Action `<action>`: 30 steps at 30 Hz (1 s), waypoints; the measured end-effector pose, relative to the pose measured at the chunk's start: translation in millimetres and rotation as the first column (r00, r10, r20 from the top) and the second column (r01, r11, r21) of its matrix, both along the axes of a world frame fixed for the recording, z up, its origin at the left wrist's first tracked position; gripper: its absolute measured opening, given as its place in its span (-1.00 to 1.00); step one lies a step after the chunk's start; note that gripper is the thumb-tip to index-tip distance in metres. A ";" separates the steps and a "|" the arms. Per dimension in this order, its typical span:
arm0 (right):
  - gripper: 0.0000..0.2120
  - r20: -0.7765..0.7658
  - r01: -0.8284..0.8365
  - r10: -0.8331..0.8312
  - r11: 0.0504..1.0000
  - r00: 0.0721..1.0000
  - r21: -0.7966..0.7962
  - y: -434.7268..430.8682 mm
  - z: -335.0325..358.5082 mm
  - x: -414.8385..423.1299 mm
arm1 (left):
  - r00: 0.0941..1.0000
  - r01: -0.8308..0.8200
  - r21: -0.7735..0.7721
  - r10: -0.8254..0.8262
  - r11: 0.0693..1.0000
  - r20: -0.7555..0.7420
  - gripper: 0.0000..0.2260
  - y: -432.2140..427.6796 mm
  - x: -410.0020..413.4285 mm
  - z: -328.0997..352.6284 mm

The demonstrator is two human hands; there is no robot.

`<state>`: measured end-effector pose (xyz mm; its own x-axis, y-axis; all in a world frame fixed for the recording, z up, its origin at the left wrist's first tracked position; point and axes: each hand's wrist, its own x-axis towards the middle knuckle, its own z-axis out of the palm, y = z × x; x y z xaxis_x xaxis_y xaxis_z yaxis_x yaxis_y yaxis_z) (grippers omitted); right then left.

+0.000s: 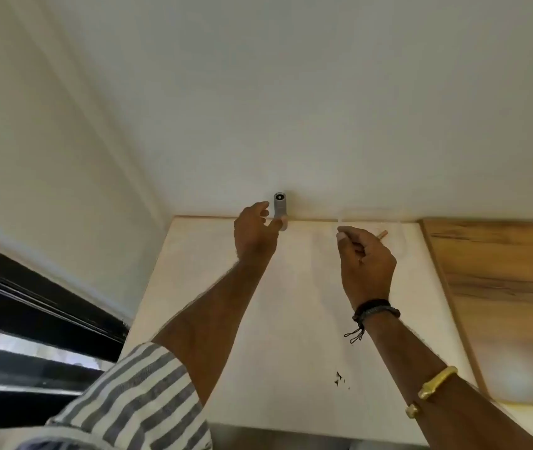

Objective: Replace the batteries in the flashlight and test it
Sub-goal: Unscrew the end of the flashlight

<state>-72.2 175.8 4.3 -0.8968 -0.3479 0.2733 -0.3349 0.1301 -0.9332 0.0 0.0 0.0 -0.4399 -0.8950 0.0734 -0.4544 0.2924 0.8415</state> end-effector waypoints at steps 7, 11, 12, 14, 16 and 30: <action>-0.86 0.061 0.024 -0.024 1.000 0.998 -0.002 -14.5 -20.4 -12.0 | 0.998 -0.002 0.001 0.002 1.000 0.058 -0.72 -9.2 -30.5 -15.1; -0.87 0.057 0.019 -0.018 1.000 0.998 -0.002 -17.1 -23.9 -11.2 | 0.999 0.014 0.011 -0.014 1.000 0.048 -0.82 -11.5 -28.1 -19.6; -0.87 0.049 0.012 -0.013 1.000 0.999 0.003 -16.4 -22.8 -9.1 | 0.999 0.026 0.006 -0.026 1.000 0.038 -0.82 -9.0 -24.5 -19.8; -0.87 0.050 0.008 -0.009 1.000 0.999 0.005 -13.1 -19.6 -5.7 | 0.998 0.053 -0.004 -0.053 0.999 0.036 -0.77 -1.4 -14.3 -19.9; -0.86 0.067 0.010 -0.010 1.000 0.998 -0.002 -7.2 -13.4 0.0 | 0.996 0.080 -0.021 -0.079 0.997 0.050 -0.73 11.8 -0.4 -18.5; -0.86 0.181 -0.060 0.062 0.998 0.982 -0.016 73.6 8.4 80.9 | 0.944 0.306 -0.072 -0.313 0.949 -0.102 -0.93 147.6 117.4 4.9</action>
